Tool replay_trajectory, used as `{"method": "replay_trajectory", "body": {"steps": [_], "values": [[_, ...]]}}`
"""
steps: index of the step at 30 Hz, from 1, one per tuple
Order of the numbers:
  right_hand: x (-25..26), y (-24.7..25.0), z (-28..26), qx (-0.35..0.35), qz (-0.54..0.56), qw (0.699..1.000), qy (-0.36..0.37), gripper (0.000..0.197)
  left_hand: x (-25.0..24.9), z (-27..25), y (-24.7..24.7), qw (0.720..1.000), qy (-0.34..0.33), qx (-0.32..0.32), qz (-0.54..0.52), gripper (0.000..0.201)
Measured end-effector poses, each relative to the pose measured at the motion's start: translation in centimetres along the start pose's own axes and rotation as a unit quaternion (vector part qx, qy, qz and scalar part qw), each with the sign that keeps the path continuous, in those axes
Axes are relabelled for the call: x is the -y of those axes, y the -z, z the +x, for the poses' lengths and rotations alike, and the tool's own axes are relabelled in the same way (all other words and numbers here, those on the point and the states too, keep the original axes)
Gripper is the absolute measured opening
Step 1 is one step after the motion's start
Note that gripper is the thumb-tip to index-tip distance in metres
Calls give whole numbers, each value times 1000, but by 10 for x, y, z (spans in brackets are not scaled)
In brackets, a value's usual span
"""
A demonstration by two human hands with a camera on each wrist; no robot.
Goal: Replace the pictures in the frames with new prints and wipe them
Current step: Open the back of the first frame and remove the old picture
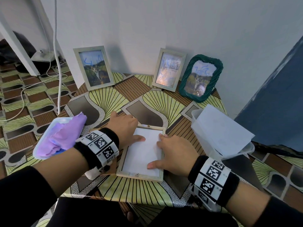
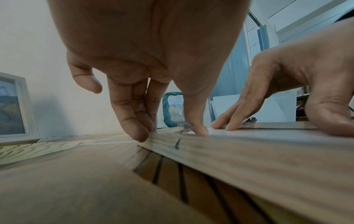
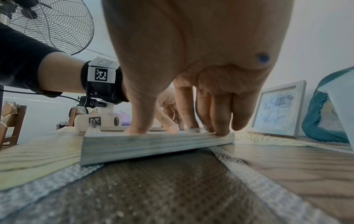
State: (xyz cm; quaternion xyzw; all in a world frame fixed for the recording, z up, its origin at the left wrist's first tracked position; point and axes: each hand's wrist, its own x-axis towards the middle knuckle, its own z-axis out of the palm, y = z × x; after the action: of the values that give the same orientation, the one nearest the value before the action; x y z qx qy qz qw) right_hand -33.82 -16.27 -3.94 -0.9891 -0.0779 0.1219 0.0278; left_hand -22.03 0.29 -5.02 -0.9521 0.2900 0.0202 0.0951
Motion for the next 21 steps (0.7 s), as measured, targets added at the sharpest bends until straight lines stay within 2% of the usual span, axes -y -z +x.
{"method": "replay_trajectory", "body": {"steps": [6,16,21], "values": [[-3,0,0,-3,0,1000,-4,72,3,0,0,1000,-3,1,-18,57],[-1,1,0,13,9,1000,-8,79,8,3,-1,998,-1,19,-57,56],[-1,1,1,9,0,1000,0,78,13,6,0,990,23,42,-130,55]]}}
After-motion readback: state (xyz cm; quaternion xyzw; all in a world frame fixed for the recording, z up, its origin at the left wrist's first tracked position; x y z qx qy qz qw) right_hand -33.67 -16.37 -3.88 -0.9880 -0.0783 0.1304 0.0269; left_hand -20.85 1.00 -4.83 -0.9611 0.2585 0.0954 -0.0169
